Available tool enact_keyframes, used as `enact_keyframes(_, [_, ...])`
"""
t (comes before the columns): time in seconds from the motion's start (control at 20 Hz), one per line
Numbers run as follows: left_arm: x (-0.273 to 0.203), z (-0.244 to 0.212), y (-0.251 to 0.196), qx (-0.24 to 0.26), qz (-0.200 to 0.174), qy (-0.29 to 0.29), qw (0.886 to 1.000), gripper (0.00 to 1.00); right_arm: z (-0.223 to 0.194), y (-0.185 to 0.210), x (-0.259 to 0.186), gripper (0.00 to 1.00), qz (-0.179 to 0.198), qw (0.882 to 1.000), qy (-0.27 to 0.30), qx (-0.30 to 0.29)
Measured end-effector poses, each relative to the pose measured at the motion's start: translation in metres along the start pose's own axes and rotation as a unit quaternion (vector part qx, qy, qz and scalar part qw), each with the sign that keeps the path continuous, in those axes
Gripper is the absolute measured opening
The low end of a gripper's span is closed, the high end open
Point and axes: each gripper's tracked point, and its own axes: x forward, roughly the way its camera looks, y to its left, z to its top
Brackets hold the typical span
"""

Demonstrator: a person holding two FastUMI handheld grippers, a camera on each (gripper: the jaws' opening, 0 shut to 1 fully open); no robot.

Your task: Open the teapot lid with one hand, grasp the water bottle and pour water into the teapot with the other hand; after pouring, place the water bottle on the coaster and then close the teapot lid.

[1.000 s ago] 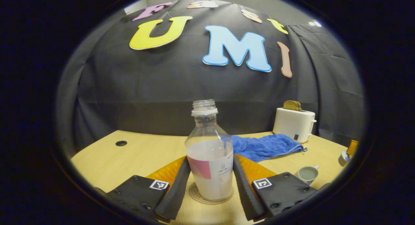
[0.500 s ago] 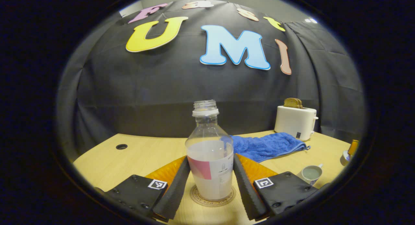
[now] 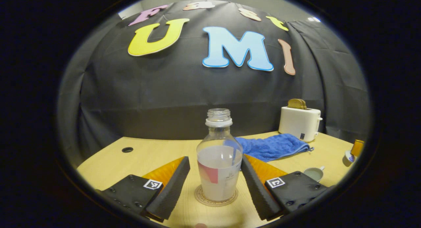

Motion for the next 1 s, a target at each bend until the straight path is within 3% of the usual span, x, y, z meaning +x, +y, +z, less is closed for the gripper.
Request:
enact_keyframes(0.45, [-0.041,0.012,0.010,-0.003,0.006,-0.013,1.000,1.00,0.000,0.034,0.041,0.01,0.041,0.999,0.006,-0.018])
enact_keyframes(1.0, [-0.106,-0.003,0.051,-0.045,0.025,-0.013,0.999,1.00,-0.046,0.043,0.075,0.01,0.040,0.996,0.075,-0.033])
